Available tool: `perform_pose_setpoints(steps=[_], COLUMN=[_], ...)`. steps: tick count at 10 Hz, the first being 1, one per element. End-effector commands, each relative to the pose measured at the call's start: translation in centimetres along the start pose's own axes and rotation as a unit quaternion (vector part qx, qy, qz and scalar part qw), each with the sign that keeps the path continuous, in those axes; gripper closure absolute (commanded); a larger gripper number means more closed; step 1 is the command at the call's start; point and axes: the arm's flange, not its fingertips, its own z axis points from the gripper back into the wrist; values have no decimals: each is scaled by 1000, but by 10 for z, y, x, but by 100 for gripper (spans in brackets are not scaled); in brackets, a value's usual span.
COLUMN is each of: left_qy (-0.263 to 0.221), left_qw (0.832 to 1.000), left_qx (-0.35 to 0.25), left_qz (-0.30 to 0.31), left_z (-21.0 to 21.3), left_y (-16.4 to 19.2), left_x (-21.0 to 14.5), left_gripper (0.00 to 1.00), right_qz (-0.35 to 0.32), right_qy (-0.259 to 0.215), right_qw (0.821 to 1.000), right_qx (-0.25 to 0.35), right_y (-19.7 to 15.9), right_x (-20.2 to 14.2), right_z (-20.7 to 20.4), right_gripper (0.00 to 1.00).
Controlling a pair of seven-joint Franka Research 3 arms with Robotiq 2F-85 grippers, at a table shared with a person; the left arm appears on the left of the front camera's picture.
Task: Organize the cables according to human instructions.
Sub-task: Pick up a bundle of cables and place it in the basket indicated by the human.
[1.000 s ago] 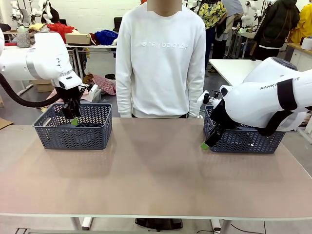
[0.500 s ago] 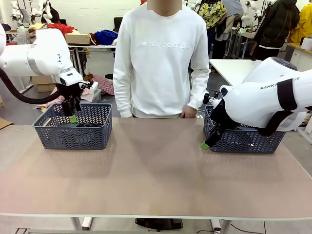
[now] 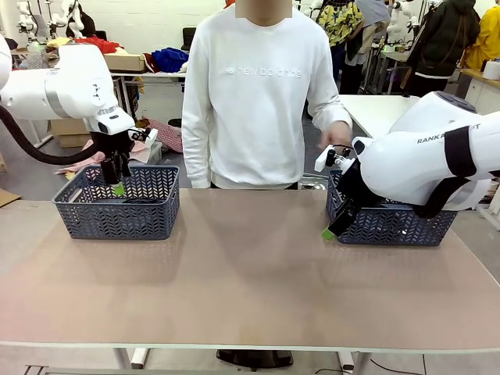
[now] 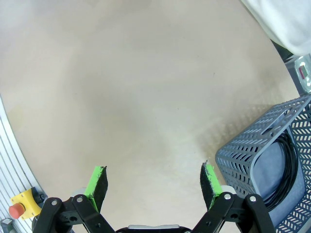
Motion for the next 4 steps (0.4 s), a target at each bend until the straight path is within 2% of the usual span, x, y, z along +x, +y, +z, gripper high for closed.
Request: perform_pose_setpoints(steps=[1, 4], left_qy=[0, 0], left_qw=[1000, 1000], left_qx=[4, 4], left_qz=[-10, -10], left_z=[-2, -2], left_y=[0, 0], left_x=[-2, -2], left_gripper=[0, 0], right_qz=[1, 1], right_qy=[2, 2], right_qw=[1000, 1000], right_qx=[-3, -3], right_y=[-1, -1], right_x=[1, 1], right_z=[1, 1], right_gripper=[0, 0])
